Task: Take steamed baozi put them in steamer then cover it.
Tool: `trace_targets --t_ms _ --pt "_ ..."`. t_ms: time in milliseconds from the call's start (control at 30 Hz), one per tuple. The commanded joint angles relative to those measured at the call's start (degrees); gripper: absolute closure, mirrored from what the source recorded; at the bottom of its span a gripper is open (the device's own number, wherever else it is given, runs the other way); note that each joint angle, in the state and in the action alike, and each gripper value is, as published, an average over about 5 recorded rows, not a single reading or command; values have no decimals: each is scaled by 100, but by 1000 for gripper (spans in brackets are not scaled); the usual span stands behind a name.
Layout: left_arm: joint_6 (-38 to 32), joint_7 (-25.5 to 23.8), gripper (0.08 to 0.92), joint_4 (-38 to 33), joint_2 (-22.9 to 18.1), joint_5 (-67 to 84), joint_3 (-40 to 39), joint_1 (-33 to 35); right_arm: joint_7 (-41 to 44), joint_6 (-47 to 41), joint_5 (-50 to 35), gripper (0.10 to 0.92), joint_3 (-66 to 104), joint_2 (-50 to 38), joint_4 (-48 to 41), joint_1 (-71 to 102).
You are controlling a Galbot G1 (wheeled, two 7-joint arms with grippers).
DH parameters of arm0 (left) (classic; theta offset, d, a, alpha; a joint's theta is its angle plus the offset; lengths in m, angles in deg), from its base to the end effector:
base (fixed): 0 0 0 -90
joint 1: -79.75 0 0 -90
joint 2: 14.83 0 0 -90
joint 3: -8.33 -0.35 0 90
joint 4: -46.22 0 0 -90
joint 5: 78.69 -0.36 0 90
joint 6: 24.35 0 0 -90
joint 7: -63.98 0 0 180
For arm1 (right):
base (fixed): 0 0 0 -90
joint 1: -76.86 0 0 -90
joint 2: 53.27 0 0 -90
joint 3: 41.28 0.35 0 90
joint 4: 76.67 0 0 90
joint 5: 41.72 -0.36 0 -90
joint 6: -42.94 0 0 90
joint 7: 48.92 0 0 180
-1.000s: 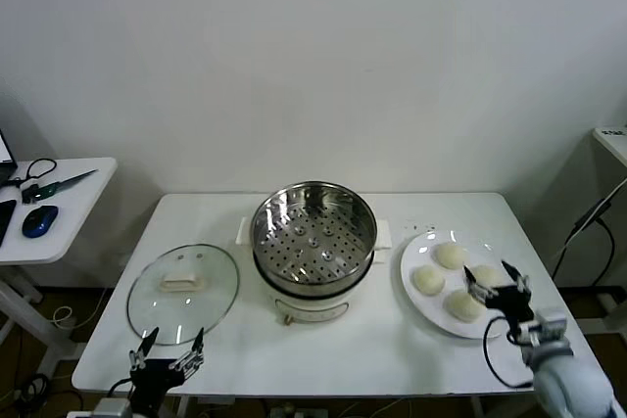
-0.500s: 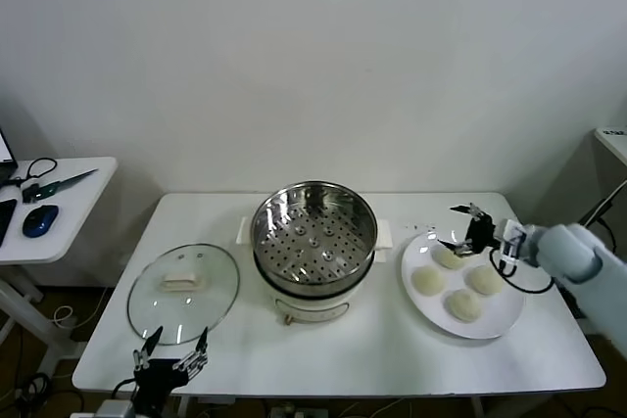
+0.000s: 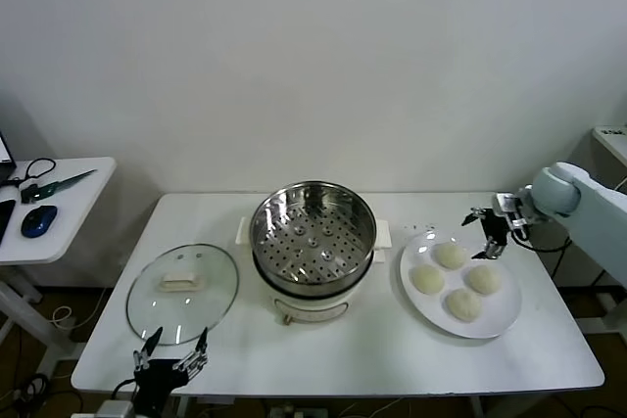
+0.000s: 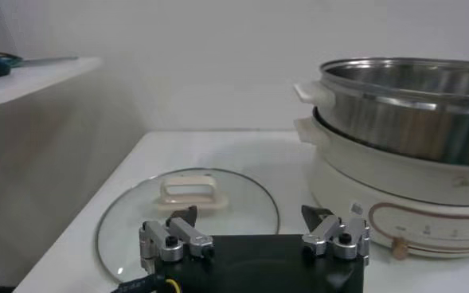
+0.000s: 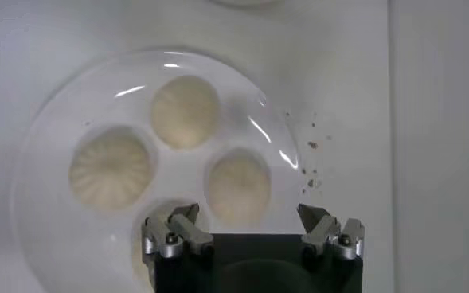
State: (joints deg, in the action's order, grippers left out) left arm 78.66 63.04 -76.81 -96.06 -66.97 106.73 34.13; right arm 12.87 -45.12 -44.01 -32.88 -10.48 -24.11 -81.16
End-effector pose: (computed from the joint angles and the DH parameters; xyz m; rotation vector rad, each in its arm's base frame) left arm 0.1118 0.0670 -0.3126 0.0306 -2.7315 0.0008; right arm 0.5664 -0.2254 -0.1836 1.2725 -1.4761 1.3309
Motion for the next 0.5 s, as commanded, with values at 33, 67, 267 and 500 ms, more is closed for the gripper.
trace_targets --t_ms 33,67,267,500 --pt "-12 1 177 28 7 8 11 5 351 10 -159 203 -774 966 -1185 -470" --pt "-14 1 177 40 15 11 17 3 332 3 -129 203 -722 1064 -1307 -389" --pt "-10 1 177 99 18 19 35 -33 301 -32 262 203 -518 1390 -1803 -71" --pt "-18 2 177 139 18 34 22 -59 296 -50 331 203 -384 1258 -1775 78"
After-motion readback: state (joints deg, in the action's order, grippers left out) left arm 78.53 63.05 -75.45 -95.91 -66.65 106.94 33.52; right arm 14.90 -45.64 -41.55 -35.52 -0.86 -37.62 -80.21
